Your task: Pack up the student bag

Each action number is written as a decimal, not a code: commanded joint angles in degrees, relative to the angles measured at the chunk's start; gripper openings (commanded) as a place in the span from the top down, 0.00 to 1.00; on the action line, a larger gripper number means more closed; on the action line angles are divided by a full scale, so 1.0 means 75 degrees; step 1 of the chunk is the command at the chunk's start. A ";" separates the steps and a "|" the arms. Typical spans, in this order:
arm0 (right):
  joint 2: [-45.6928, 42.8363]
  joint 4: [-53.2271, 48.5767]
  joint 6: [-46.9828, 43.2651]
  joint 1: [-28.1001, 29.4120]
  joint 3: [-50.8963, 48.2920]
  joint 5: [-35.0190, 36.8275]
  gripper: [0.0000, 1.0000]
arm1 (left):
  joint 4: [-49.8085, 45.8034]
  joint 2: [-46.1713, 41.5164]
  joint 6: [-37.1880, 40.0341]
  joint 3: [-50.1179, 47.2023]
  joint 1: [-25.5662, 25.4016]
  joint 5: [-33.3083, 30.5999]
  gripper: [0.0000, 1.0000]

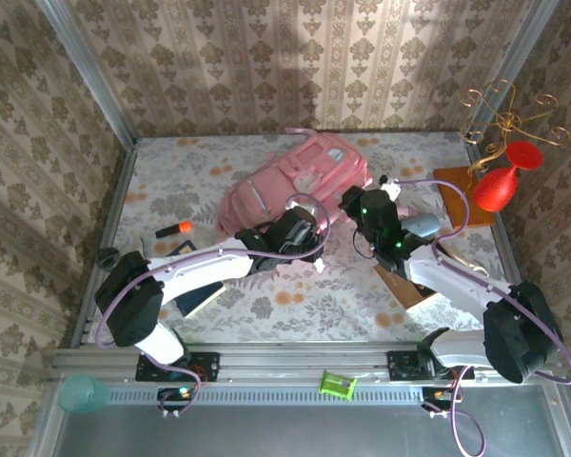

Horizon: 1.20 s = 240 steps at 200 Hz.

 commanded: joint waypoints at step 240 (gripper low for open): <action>-0.0789 0.0077 0.1424 0.0666 0.0023 0.1434 1.00 | 0.0891 -0.0672 -0.0094 -0.0107 0.0090 -0.1089 0.70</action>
